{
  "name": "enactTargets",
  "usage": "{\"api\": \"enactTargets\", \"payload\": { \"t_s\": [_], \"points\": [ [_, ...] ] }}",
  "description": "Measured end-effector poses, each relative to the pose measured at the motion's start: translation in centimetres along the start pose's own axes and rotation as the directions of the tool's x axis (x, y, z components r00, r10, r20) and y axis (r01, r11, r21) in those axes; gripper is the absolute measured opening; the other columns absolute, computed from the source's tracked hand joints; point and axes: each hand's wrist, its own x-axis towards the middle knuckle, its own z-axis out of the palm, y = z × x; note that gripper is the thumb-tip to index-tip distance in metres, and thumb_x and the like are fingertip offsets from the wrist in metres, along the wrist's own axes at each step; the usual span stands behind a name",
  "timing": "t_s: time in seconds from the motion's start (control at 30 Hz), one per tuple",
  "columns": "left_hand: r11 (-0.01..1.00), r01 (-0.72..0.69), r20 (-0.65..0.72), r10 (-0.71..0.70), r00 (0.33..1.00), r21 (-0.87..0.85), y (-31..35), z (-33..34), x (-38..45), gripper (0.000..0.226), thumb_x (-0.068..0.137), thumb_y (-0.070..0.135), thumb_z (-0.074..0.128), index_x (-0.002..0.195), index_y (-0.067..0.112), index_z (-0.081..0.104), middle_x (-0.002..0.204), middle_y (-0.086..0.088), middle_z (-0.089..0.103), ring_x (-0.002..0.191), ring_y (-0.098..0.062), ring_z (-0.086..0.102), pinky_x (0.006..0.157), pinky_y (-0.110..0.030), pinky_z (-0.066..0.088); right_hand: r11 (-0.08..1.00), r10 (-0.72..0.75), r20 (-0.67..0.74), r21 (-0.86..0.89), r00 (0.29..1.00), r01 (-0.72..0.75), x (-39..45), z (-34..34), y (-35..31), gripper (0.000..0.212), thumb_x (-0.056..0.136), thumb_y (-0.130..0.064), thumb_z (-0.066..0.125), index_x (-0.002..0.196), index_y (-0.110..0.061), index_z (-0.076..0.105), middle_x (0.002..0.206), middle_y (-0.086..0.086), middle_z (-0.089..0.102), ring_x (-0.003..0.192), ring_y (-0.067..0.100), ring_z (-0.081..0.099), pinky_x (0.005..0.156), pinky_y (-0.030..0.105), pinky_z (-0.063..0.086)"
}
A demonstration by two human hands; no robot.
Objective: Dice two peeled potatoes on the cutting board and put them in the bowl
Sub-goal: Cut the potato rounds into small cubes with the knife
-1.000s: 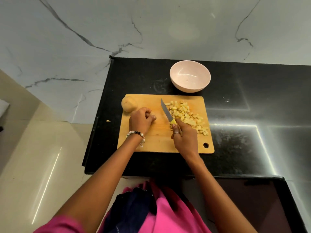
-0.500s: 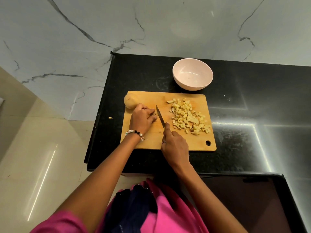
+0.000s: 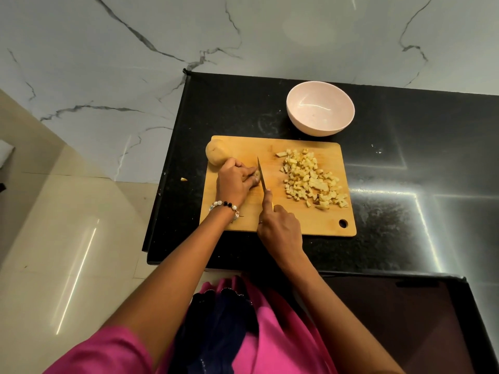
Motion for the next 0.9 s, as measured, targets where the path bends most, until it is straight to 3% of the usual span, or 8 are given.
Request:
{"api": "enactTargets", "payload": {
  "t_s": [0.07, 0.17, 0.27, 0.4, 0.53, 0.7, 0.9],
  "points": [
    [1.0, 0.011, -0.007, -0.011, 1.0, -0.009, 0.0, -0.1, 0.0, 0.035, 0.077, 0.02, 0.076, 0.109, 0.008, 0.07, 0.098, 0.0, 0.053, 0.091, -0.011, 0.052, 0.077, -0.019, 0.045, 1.0, -0.002, 0.032, 0.002, 0.999, 0.002, -1.2, -0.1, 0.0, 0.064, 0.083, -0.004, 0.054, 0.143, 0.002, 0.034, 0.076, 0.021, 0.061, 0.049, 0.035, 0.056, 0.044, 0.029, 0.028],
    [1.0, 0.012, -0.012, -0.012, 1.0, -0.017, -0.2, 0.0, -0.1, 0.035, 0.077, 0.021, 0.077, 0.109, 0.009, 0.07, 0.096, 0.002, 0.051, 0.089, -0.009, 0.05, 0.077, -0.019, 0.046, 0.999, -0.003, 0.028, 0.051, 1.0, 0.002, -1.5, -0.2, 0.3, 0.064, 0.083, -0.003, 0.052, 0.144, 0.001, 0.032, 0.081, 0.022, 0.062, 0.055, 0.038, 0.058, 0.047, 0.032, 0.032],
    [1.0, 0.009, -0.013, -0.01, 1.0, -0.025, -0.1, -0.1, -0.1, 0.037, 0.077, 0.021, 0.077, 0.11, 0.009, 0.069, 0.096, 0.001, 0.053, 0.089, -0.011, 0.052, 0.079, -0.025, 0.049, 1.0, 0.007, -0.009, 0.029, 1.0, -0.007, -1.1, -0.1, 0.5, 0.059, 0.078, -0.002, 0.06, 0.135, 0.005, 0.045, 0.067, 0.022, 0.06, 0.043, 0.036, 0.052, 0.041, 0.03, 0.027],
    [0.999, 0.016, -0.012, -0.017, 1.0, -0.038, -0.3, 0.0, -0.1, 0.037, 0.077, 0.021, 0.077, 0.111, 0.008, 0.069, 0.098, 0.0, 0.054, 0.087, -0.01, 0.05, 0.079, -0.026, 0.051, 0.995, -0.005, -0.008, 0.1, 1.0, 0.006, -0.8, -0.3, 0.7, 0.056, 0.094, -0.009, 0.041, 0.147, -0.001, 0.026, 0.088, 0.024, 0.062, 0.067, 0.04, 0.058, 0.053, 0.035, 0.029],
    [0.999, 0.019, -0.018, -0.02, 1.0, -0.042, -0.2, 0.0, -0.1, 0.037, 0.076, 0.02, 0.078, 0.11, 0.009, 0.069, 0.098, -0.001, 0.055, 0.087, -0.01, 0.051, 0.079, -0.026, 0.051, 0.999, -0.012, 0.005, 0.035, 1.0, 0.012, -0.7, -0.8, 0.5, 0.058, 0.098, -0.014, 0.032, 0.151, -0.006, 0.01, 0.102, 0.02, 0.061, 0.08, 0.037, 0.058, 0.059, 0.035, 0.029],
    [0.999, 0.017, -0.02, -0.018, 1.0, -0.036, -0.2, 0.0, 0.0, 0.035, 0.077, 0.019, 0.077, 0.11, 0.008, 0.07, 0.097, 0.0, 0.053, 0.087, -0.009, 0.049, 0.078, -0.023, 0.049, 0.998, -0.019, 0.051, -0.054, 0.999, 0.022, 0.9, -0.6, -0.3, 0.059, 0.095, -0.008, 0.031, 0.15, -0.003, 0.009, 0.101, 0.02, 0.06, 0.081, 0.037, 0.06, 0.058, 0.035, 0.032],
    [0.999, 0.0, -0.043, -0.002, 0.999, -0.044, -0.2, 0.0, -0.1, 0.035, 0.076, 0.019, 0.077, 0.108, 0.008, 0.07, 0.094, 0.0, 0.052, 0.086, -0.009, 0.049, 0.075, -0.02, 0.047, 0.999, -0.029, 0.081, -0.035, 0.996, 0.032, -1.7, -0.4, -0.4, 0.062, 0.093, -0.005, 0.035, 0.149, 0.0, 0.007, 0.101, 0.023, 0.059, 0.075, 0.038, 0.061, 0.056, 0.036, 0.034]
  ]
}}
